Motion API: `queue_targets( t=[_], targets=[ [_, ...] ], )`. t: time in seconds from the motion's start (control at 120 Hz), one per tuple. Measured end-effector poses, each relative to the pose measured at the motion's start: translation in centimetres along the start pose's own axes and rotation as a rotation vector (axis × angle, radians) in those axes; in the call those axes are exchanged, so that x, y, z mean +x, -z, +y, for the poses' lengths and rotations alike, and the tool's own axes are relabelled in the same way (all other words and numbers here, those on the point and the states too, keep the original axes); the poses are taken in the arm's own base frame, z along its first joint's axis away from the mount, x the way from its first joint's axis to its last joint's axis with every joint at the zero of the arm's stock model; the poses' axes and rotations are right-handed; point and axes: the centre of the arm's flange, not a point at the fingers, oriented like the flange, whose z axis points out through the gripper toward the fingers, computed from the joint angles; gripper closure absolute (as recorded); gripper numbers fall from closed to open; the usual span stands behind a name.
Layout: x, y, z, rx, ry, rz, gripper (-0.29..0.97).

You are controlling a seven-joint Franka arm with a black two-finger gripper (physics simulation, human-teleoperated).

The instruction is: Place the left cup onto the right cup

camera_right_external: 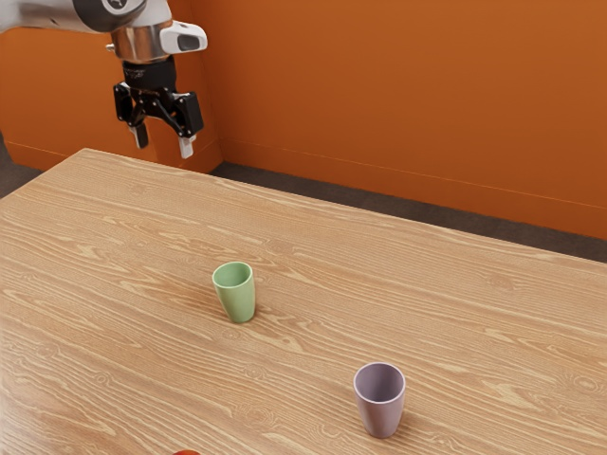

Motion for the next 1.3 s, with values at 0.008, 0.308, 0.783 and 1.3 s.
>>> queue_targets(
  t=[0.008,0.308,0.783,1.3],
  targets=[
    [0.0,0.0,0.0,0.0,0.0,0.0,0.0],
    [5.6,-2.5,-3.5,0.021,0.063,-0.005,0.0],
    [12.8,-18.1,-6.3,0.01,0.1,-0.107,0.0],
    [10.9,-23.8,-2.1,-0.015,0.05,-0.087,0.0]
  ],
)
